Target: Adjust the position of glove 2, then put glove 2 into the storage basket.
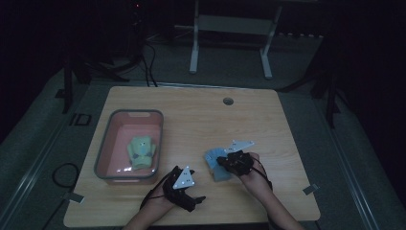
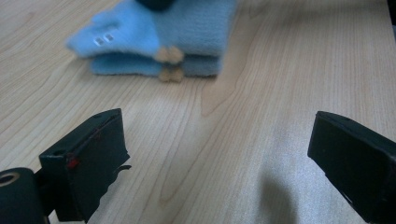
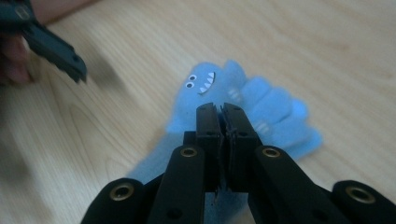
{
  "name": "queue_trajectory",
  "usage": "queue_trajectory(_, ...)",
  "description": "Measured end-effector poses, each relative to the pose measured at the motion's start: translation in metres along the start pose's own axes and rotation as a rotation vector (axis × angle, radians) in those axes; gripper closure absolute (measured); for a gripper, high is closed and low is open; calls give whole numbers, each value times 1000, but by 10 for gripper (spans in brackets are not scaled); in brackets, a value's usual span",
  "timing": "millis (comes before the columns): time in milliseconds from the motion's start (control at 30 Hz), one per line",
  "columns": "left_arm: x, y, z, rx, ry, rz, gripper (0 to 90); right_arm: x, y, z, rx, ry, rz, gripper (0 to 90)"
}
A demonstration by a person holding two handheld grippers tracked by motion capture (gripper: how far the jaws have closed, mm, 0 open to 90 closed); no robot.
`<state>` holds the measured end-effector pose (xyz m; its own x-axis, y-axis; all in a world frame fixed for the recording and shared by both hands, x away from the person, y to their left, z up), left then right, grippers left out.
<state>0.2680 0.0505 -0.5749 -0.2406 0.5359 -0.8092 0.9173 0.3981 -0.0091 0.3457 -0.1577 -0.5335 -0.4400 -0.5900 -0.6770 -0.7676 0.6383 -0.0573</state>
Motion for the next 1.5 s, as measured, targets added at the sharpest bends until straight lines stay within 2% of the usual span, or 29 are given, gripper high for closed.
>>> queue_trajectory(167, 0, 0, -1, -21, -4, 5, 47, 9, -2, 10, 3, 37, -1, 844)
queue_trajectory(300, -2, 1, -3, -4, -56, -32, 46, 13, -4, 14, -13, 41, 8, 821)
queue_trajectory(367, -3, 0, -3, -4, -61, -40, 46, 13, -4, 14, -22, 41, 18, 796)
queue_trajectory(400, -4, 0, -3, -4, -54, -30, 46, 13, -4, 14, -24, 39, 16, 774)
queue_trajectory(467, -6, -2, -3, -33, -44, 2, 46, 12, -3, 11, -26, 29, 17, 660)
queue_trajectory(533, -8, -3, -3, -55, -47, 8, 46, 10, -3, 6, -27, 7, 16, 545)
queue_trajectory(567, -9, -3, -3, -56, -48, -3, 46, 9, -3, 4, -27, -1, 17, 477)
queue_trajectory(600, -11, -3, -4, -70, -34, -23, 48, 8, -4, 2, -26, -12, 19, 446)
queue_trajectory(633, -13, -3, -4, -83, -10, -58, 61, 8, -6, -1, -24, -30, 27, 434)
queue_trajectory(667, -15, -3, -5, -78, -14, -84, 62, 8, -8, -3, -38, -42, 30, 391)
queue_trajectory(733, -20, -2, -8, -30, -58, -120, 88, 9, -12, -7, -29, -56, 39, 295)
queue_trajectory(767, -22, -1, -8, -12, -66, -133, 93, 9, -14, -9, -46, -67, 53, 268)
queue_trajectory(833, -25, -1, -7, 7, -68, -111, 97, 9, -19, -11, -53, -79, 67, 161)
queue_trajectory(867, -27, -2, -7, -3, -60, -83, 98, 9, -21, -11, -51, -76, 67, 148)
queue_trajectory(933, -30, -3, -5, 15, -56, -44, 109, 9, -26, -13, -40, -88, 70, 147)
queue_trajectory(1000, -34, -5, 0, 4, -44, -6, 133, 8, -32, -14, -35, -106, 79, 145)
queue_trajectory(1067, -37, -6, 6, 13, -16, 23, 147, 5, -38, -15, -34, -116, 94, 141)
queue_trajectory(1133, -40, -6, 14, 34, 8, 43, 157, 3, -43, -15, -56, -91, 134, 148)
queue_trajectory(1200, -42, -8, 19, 35, 25, 79, 189, 1, -47, -14, -68, -80, 181, 147)
queue_trajectory(1333, -51, -8, 31, 43, 40, 117, 214, -2, -50, -9, -79, -90, 192, 124)
queue_trajectory(1467, -56, -4, 43, 39, 70, 165, 235, -4, -52, 2, -92, -70, 192, 139)
queue_trajectory(1500, -57, -3, 45, 40, 69, 166, 254, -5, -54, 5, -80, -62, 188, 141)
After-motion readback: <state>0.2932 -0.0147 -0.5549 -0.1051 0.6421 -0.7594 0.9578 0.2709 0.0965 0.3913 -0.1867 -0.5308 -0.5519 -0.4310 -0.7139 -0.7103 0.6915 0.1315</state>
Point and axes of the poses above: each handheld gripper's, and its own axes: z roughly forward along the jaws, x roughly out of its underside, y roughly to its left, the point moved 2 cm from there along z, roughly forward along the jaws, and after that the axes turned 4 degrees about x, right-handed, at the moved point
